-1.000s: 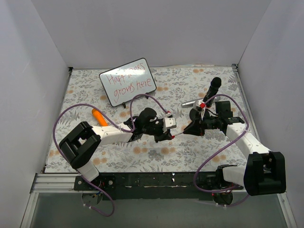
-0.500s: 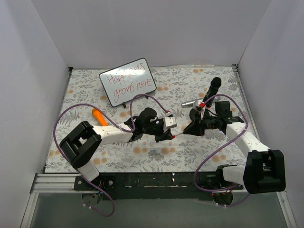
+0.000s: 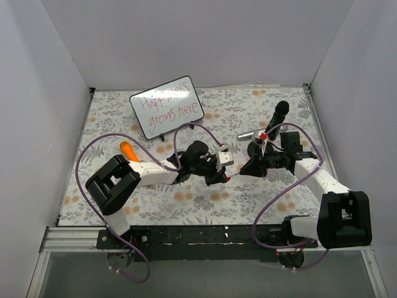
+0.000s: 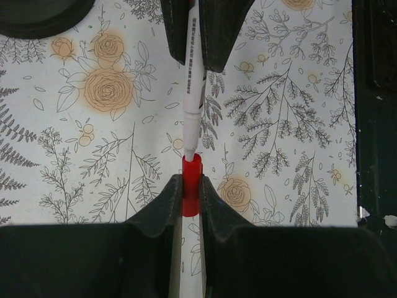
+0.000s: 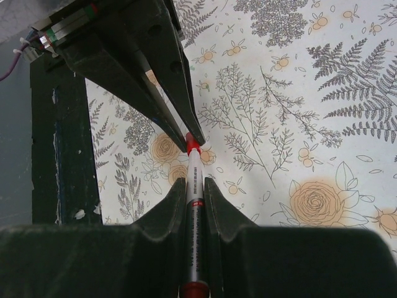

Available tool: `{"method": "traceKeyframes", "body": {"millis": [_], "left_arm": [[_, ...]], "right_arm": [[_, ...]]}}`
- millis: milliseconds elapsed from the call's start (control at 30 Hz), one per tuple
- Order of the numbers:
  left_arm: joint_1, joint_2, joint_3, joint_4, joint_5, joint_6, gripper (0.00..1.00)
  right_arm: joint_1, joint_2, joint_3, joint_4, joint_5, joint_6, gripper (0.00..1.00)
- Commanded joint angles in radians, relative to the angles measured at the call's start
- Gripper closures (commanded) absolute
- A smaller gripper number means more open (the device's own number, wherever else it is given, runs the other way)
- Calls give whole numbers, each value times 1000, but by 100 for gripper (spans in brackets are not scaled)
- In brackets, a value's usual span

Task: Write a sentence on the whiteboard
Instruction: Insert the pen cap at the center of the board.

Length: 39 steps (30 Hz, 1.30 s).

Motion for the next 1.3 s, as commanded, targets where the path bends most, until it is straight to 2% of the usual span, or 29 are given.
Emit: {"method": "traceKeyframes", "body": {"millis": [0,333,867,1033,1267], "left_arm": [[-22,-19,52,129,-4,-27,100],[-23,-57,-26,241,-33,-75,100],[-23,-45,-27,256,-122,-90,100],[-22,-50,-23,273,-82,-75,100],[-23,-18,58,220,-44,-16,100]], "right_arm": [[21,18,-5,26,-37,11,99],[21,30,-5,24,-27,9,99],[27,41,-5,23,-17,5,99],[30,47,-3,24,-18,5,99],[39,65,-5,20,-17,-1,99]]}}
